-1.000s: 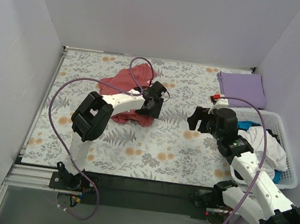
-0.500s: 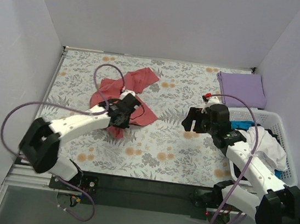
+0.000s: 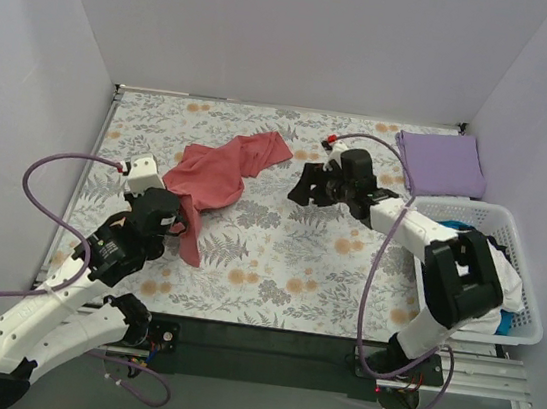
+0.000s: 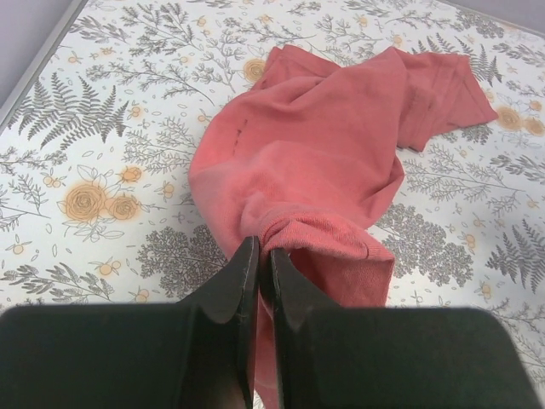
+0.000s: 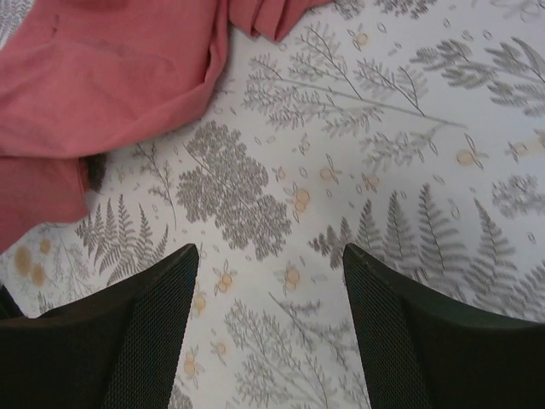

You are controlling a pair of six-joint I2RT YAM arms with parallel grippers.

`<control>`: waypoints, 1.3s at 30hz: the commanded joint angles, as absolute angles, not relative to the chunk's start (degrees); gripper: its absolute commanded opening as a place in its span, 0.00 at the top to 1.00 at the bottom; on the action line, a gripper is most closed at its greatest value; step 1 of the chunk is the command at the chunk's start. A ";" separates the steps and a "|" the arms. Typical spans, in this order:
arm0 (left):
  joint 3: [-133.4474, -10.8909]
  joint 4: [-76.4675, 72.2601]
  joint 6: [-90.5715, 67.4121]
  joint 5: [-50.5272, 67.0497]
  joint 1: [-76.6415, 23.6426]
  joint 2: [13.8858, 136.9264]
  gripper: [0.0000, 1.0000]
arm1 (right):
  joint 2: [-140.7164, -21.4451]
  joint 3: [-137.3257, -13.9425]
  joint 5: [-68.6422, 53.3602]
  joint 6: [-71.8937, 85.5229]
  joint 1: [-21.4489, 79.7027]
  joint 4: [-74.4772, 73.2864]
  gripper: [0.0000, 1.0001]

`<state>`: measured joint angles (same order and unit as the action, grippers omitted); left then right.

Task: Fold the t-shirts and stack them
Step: Flatten the tshirt out

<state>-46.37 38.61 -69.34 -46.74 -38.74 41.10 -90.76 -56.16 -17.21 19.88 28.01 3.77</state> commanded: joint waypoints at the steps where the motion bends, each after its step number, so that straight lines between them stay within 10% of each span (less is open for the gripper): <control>1: -45.70 37.79 -70.93 -51.50 -38.58 39.82 1.00 | -97.63 -63.62 -19.34 21.09 30.66 11.94 0.25; 18: -43.16 41.31 -74.62 -50.45 -38.58 38.49 1.00 | -134.37 -97.28 -22.14 25.57 33.40 14.77 0.27; 22: -42.19 40.08 -74.71 -49.83 -38.58 39.64 1.00 | -140.44 -103.35 -23.99 27.68 33.66 14.77 0.39; 25: -41.22 38.33 -74.62 -50.10 -38.58 40.69 1.00 | -143.08 -105.64 -23.38 28.04 33.23 14.68 0.83; 27: -40.61 35.61 -72.79 -51.67 -38.32 42.18 1.00 | -141.51 -103.20 -21.55 27.60 32.52 14.68 0.99; 39: -46.92 3.09 -53.35 -39.28 -13.19 56.50 1.00 | -110.14 -76.03 -19.51 11.54 11.79 6.01 0.99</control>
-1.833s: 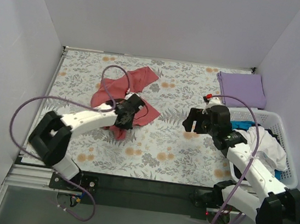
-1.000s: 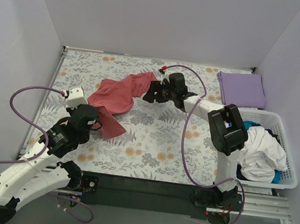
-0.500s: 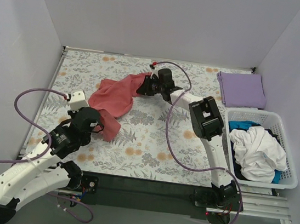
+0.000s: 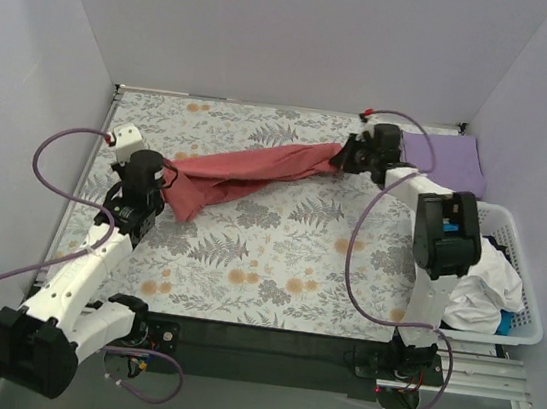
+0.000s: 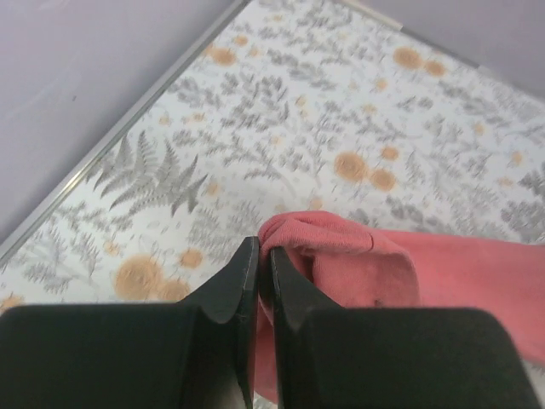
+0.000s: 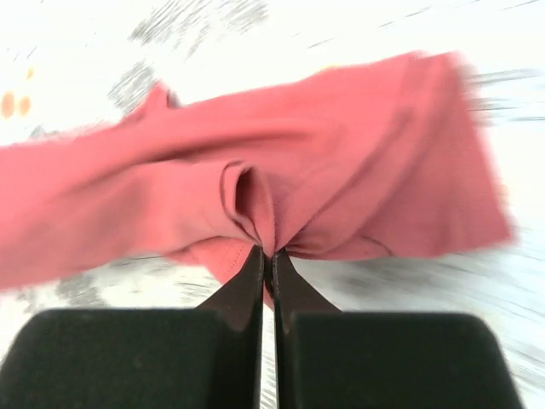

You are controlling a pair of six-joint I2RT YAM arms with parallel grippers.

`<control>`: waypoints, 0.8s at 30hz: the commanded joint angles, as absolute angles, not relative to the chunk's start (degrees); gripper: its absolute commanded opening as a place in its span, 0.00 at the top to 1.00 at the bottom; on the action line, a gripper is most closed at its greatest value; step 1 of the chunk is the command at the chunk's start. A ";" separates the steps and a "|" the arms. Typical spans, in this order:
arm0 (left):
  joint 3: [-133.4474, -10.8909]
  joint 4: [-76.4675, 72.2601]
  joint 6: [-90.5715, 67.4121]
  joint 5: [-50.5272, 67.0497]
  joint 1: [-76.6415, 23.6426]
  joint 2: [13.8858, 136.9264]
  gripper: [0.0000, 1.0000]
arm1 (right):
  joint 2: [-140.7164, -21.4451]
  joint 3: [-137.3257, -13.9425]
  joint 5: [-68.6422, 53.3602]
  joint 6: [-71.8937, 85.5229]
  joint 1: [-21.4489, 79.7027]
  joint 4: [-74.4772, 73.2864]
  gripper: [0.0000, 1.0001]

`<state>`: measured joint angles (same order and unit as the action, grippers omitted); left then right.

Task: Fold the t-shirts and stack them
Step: Flatten the tshirt out

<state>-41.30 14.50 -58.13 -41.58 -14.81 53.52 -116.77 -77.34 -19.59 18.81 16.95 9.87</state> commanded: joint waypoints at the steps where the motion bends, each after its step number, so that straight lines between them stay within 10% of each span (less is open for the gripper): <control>1: -47.98 2.12 -53.26 -39.37 -12.84 57.73 1.00 | -109.17 -75.76 -19.42 9.86 9.95 4.50 0.99; 12: -50.91 1.39 -59.14 -32.52 -10.02 60.14 1.00 | -95.99 -66.82 -7.21 9.40 6.68 -3.78 0.94; 19: -37.99 4.57 -63.28 -27.35 -10.02 52.83 1.00 | -88.17 -58.98 -7.20 12.83 7.29 -8.35 0.54; 24: -32.97 5.01 -64.34 -23.38 -10.72 50.72 1.00 | -84.64 -55.03 -10.61 12.74 12.73 -4.07 0.45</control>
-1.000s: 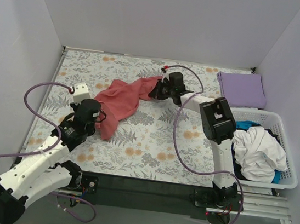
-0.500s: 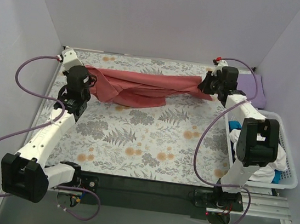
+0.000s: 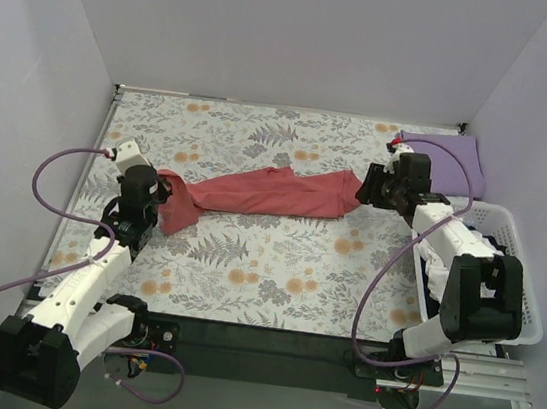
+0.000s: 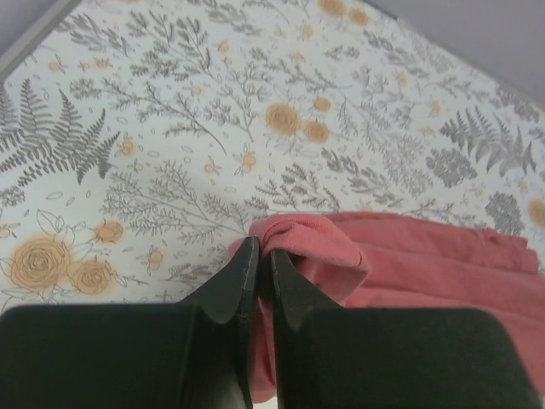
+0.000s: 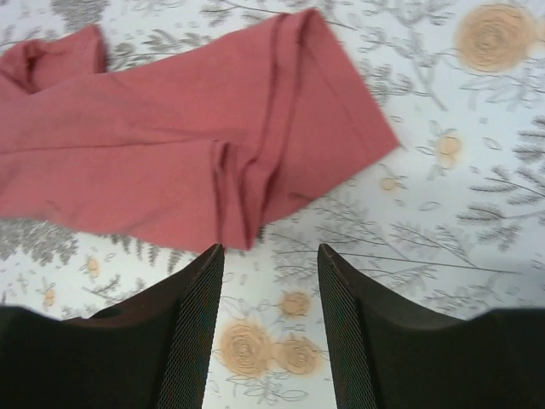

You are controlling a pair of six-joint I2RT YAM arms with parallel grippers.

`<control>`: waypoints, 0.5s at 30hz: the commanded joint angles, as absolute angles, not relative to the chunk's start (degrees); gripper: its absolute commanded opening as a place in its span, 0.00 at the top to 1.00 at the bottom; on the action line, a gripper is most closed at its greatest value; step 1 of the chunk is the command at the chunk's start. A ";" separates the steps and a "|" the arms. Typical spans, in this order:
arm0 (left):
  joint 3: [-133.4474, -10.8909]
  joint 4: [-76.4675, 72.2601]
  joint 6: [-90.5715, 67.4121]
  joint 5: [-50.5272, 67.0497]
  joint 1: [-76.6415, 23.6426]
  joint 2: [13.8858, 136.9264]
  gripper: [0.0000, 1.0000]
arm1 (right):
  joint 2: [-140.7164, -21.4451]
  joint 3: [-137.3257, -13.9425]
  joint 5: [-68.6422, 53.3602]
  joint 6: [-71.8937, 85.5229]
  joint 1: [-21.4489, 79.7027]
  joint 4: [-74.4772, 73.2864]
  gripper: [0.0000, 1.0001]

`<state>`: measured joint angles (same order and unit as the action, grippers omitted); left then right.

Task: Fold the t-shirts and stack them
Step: Flatten the tshirt out

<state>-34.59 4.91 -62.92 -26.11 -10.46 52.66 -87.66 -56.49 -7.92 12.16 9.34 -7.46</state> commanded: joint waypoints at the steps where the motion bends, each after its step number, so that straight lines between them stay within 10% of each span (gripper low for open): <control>1: -32.44 5.10 -64.25 -22.94 -10.98 50.45 1.00 | -84.55 -53.19 -11.59 13.01 13.44 -3.00 0.45; 15: -30.67 4.13 -60.65 -26.72 -14.15 49.31 1.00 | -91.85 -49.40 -10.55 17.58 17.84 3.07 0.46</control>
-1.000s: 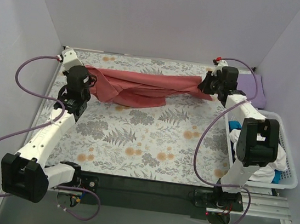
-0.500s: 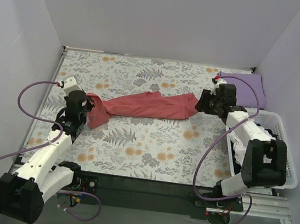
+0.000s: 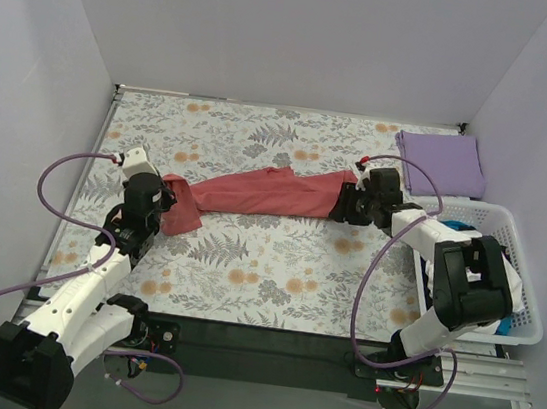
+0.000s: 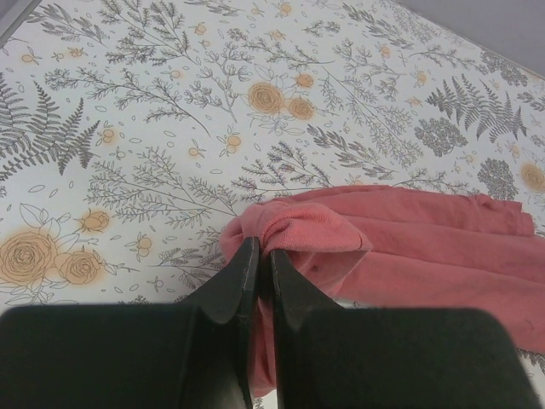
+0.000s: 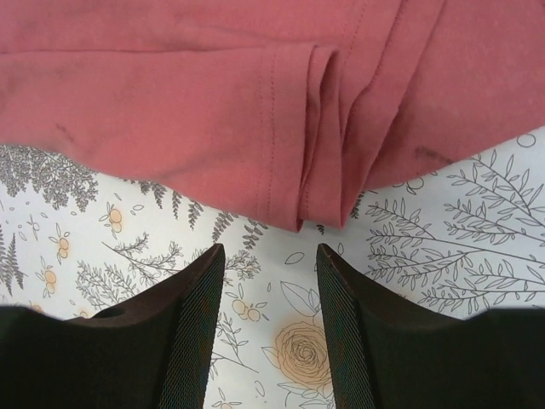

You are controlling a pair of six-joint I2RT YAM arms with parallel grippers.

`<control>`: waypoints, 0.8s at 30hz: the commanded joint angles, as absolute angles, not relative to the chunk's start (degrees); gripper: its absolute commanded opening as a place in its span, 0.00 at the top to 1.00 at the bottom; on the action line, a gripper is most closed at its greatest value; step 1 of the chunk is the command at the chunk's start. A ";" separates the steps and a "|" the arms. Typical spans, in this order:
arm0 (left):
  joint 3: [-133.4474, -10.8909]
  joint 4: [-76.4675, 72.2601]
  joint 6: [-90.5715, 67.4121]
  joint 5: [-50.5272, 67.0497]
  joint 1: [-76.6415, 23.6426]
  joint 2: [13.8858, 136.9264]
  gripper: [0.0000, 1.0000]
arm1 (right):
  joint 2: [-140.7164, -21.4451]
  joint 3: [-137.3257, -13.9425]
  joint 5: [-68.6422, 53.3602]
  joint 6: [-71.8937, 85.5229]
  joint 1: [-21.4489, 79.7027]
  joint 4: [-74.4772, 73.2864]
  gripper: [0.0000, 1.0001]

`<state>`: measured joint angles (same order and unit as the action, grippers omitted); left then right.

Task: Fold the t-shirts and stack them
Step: Flatten the tshirt out

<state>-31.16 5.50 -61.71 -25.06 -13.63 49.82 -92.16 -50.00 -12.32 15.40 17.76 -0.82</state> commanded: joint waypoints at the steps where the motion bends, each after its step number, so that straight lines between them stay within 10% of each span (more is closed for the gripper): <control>1: -30.67 4.04 -60.64 -26.54 -14.32 49.22 1.00 | -92.28 -49.31 -10.46 17.75 17.84 3.51 0.46; 12: -30.59 3.60 -59.94 -27.25 -15.21 49.04 1.00 | -97.20 -50.97 -14.68 19.86 17.84 7.12 0.51; 19: -30.59 3.52 -59.85 -27.16 -15.29 49.04 1.00 | -95.63 -52.73 -14.33 19.60 17.84 7.47 0.98; 24: -30.85 4.48 -59.85 -28.56 -15.29 48.43 1.00 | -88.71 -55.89 -13.02 18.99 17.75 3.27 0.99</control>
<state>-31.11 4.71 -60.40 -26.41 -15.14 49.80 -95.33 -51.40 -13.63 19.53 17.76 3.77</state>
